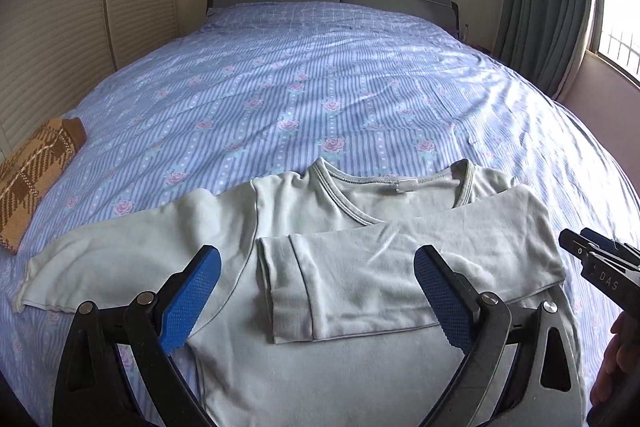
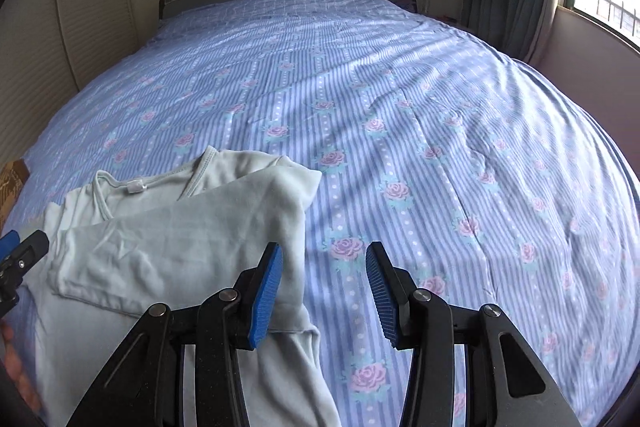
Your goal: Fold small clothes
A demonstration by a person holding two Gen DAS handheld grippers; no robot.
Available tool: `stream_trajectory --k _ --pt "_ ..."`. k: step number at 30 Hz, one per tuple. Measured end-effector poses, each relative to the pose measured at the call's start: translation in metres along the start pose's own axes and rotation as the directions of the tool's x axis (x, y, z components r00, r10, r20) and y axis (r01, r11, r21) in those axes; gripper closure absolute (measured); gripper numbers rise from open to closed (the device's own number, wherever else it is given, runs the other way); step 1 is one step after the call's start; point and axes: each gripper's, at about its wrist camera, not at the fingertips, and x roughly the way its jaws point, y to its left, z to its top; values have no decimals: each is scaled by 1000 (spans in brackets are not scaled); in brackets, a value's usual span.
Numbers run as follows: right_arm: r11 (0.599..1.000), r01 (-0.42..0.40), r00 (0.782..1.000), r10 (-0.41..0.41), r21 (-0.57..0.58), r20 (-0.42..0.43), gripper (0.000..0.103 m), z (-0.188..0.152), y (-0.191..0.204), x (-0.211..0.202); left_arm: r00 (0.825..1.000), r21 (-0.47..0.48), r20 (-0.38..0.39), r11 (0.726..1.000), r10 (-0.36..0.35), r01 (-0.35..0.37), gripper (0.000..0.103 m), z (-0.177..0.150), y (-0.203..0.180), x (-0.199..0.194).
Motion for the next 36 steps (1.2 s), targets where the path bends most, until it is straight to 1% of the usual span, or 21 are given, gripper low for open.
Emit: stream_trajectory --k 7,12,15,19,21,22,23,25,28,29,31,33,36 --pt "1000 -5 999 5 -4 -44 58 -12 -4 22 997 0 -60 999 54 -54 4 -14 7 24" --pt "999 33 998 -34 -14 -53 58 -18 -8 28 991 -17 -106 996 82 -85 4 -24 18 37" --pt "999 34 999 -34 -13 -38 58 -16 -6 20 993 -29 -91 996 77 -80 4 -25 21 32" --pt "999 -20 1000 21 -24 17 59 -6 -1 8 998 -49 -39 998 45 -47 4 -20 17 18" --pt "998 -49 999 49 -33 19 65 2 2 11 1000 -65 -14 998 22 -23 4 -18 15 14" --pt "998 -60 998 61 -34 20 77 6 3 14 1000 -72 -3 997 10 -10 4 -17 14 13" --pt "997 -74 997 74 -34 19 84 12 4 18 1000 -75 5 997 -4 4 4 -16 12 12" --pt "993 -110 994 111 -30 19 89 19 6 23 999 -74 16 997 -32 33 4 -15 9 12" --pt "986 -164 986 165 -41 8 89 23 13 33 999 -57 -18 998 -35 34 4 -15 6 23" --pt "984 -174 985 174 -48 -10 89 22 15 38 999 -52 -43 998 -25 22 4 -16 5 30" --pt "985 -170 984 168 -40 -57 89 19 17 52 996 -51 -94 999 7 -12 4 -21 8 43" --pt "985 -173 982 171 -14 -79 89 16 15 61 995 -52 -98 998 21 -26 4 -22 11 48" --pt "987 -160 985 159 -14 -68 89 17 15 56 995 -64 -97 998 10 -16 4 -21 14 45"
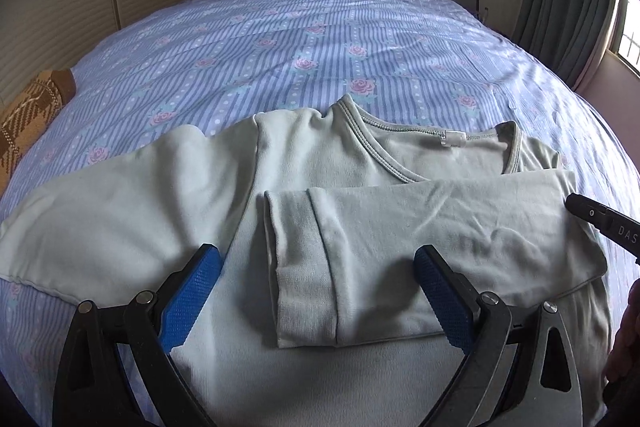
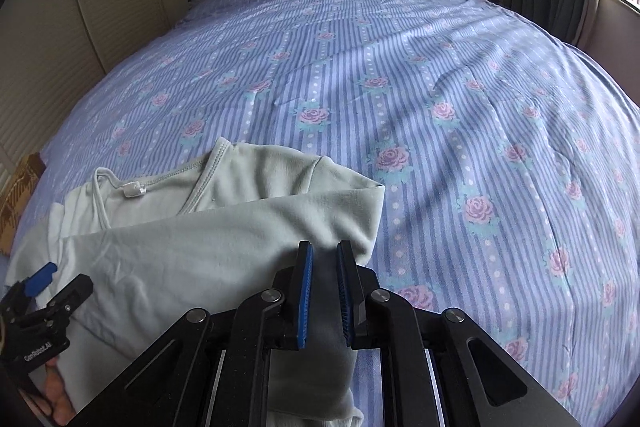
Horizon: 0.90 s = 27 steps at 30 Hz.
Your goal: Fold small clothes
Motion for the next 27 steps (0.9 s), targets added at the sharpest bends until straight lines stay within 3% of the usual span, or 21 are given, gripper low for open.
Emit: stream_trajectory --k 6,12,15,19,23,27 --pt "1000 -1 999 1 -5 39 88 -18 5 -37 1000 -1 11 1000 -9 9 4 -10 6 -22" --pt "1000 27 999 -27 -1 -38 88 -52 -3 -33 999 22 -21 999 40 -40 4 -23 11 -18" --pt "1000 26 999 -25 13 -34 85 -52 -5 -35 998 27 -22 998 50 -49 4 -22 12 -20" --pt "999 37 999 -37 4 15 81 -47 2 -58 1000 -4 6 1000 18 -18 4 -20 21 -37" --pt "999 52 996 -52 -3 74 64 -48 15 -87 999 -8 33 999 31 -31 4 -21 36 -60" --pt "999 35 994 -35 -3 108 64 -53 37 -110 997 -20 48 998 58 -57 4 -26 66 -82"
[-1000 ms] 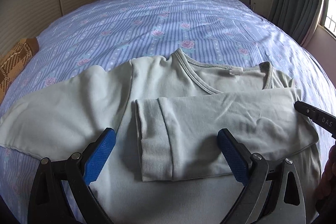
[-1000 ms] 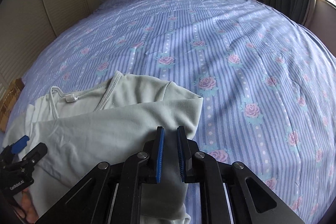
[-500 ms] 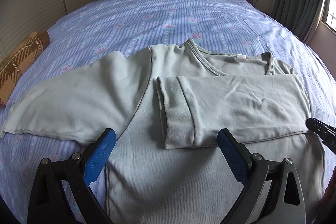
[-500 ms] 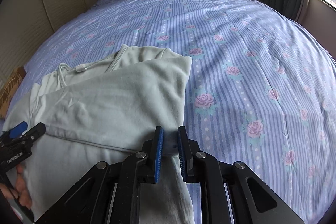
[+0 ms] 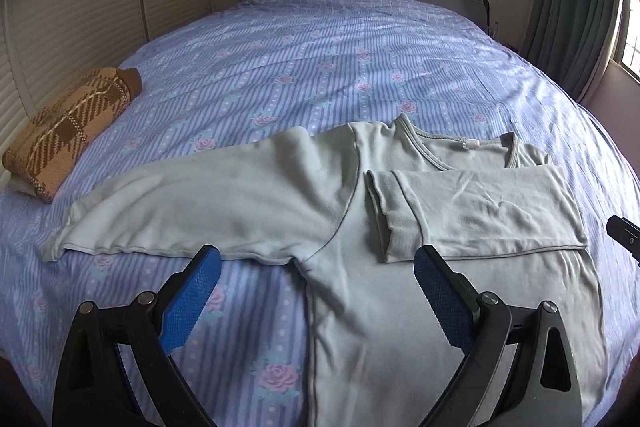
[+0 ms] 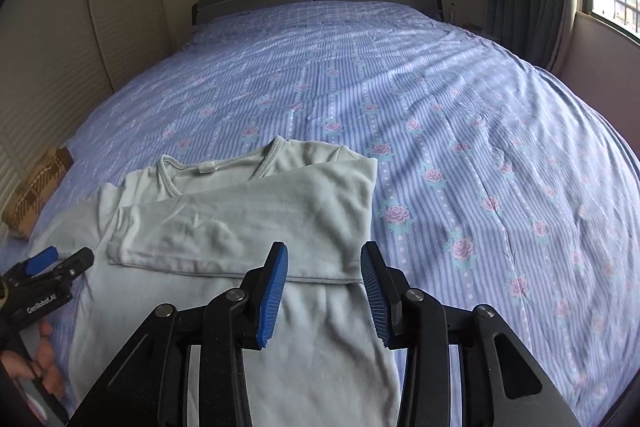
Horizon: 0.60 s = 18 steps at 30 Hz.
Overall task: Fold small clothes
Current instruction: 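Close the left gripper on the other sleeve cuff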
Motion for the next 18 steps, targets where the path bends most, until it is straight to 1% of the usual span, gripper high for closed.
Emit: stream_trajectory --k 3,5,7,9,11,13,14,18 --pt "999 -33 999 33 1 9 63 -3 27 -11 999 -17 16 999 32 -31 4 -1 34 -12" --pt "999 -53 998 53 -1 14 60 -5 48 -14 998 -37 21 998 56 -56 4 -2 61 -17" --pt "997 -79 997 79 0 15 59 -6 71 -15 997 -78 21 994 80 -78 5 -4 91 -22" --pt "995 -104 995 104 -3 11 59 -7 96 -15 996 -141 11 986 92 -90 8 -6 124 -25" --pt "992 -125 992 125 -9 8 59 -8 123 -13 997 -217 2 973 83 -81 15 -9 157 -27" --pt "989 -144 990 144 -19 4 59 -8 149 -11 997 -281 -3 957 77 -75 17 -12 186 -27" --pt "988 -151 989 151 -24 1 59 -8 162 -9 997 -305 -6 950 75 -73 21 -14 198 -26" --pt "981 -190 982 190 -37 -21 59 -8 206 -2 999 -378 -5 925 43 -41 28 -21 235 -18"
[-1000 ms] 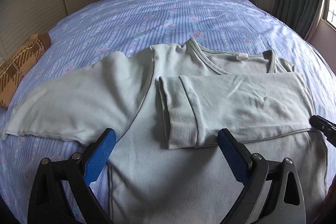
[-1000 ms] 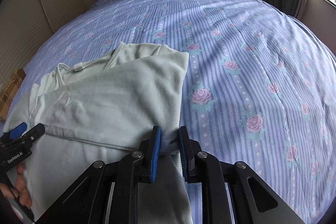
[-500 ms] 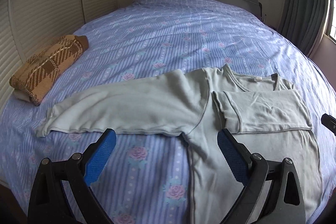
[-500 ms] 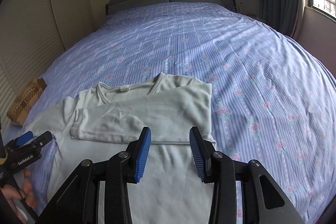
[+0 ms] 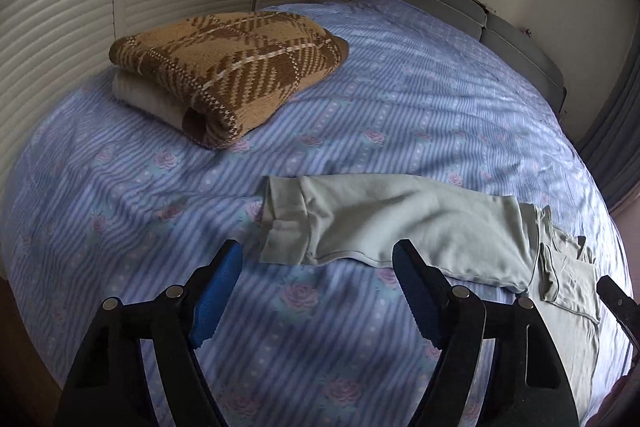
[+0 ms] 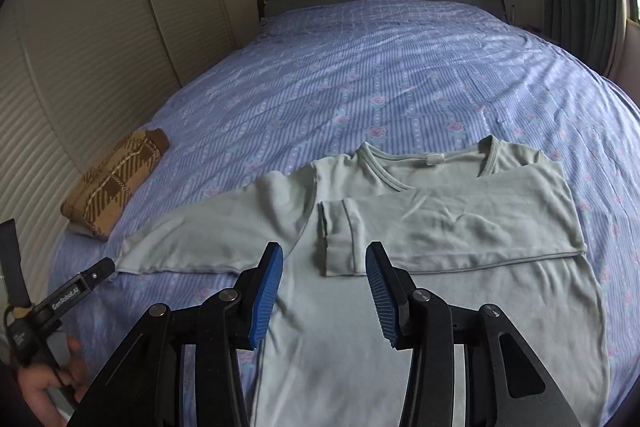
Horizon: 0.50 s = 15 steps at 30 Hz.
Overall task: Fold small clothes
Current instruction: 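Close the left gripper on the other sleeve cuff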
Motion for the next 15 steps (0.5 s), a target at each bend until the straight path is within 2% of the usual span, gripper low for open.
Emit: stream_trajectory --k 4,10,15 --pt "999 -19 1000 19 -36 -4 59 1 32 8 998 -54 -15 997 -63 62 47 6 23 17" --pt "997 -16 1000 15 -75 -15 59 -1 54 18 988 -116 -31 982 -151 147 57 14 42 39" --pt "997 -6 1000 4 -82 -29 59 -3 60 26 974 -156 -61 966 -217 206 57 15 50 56"
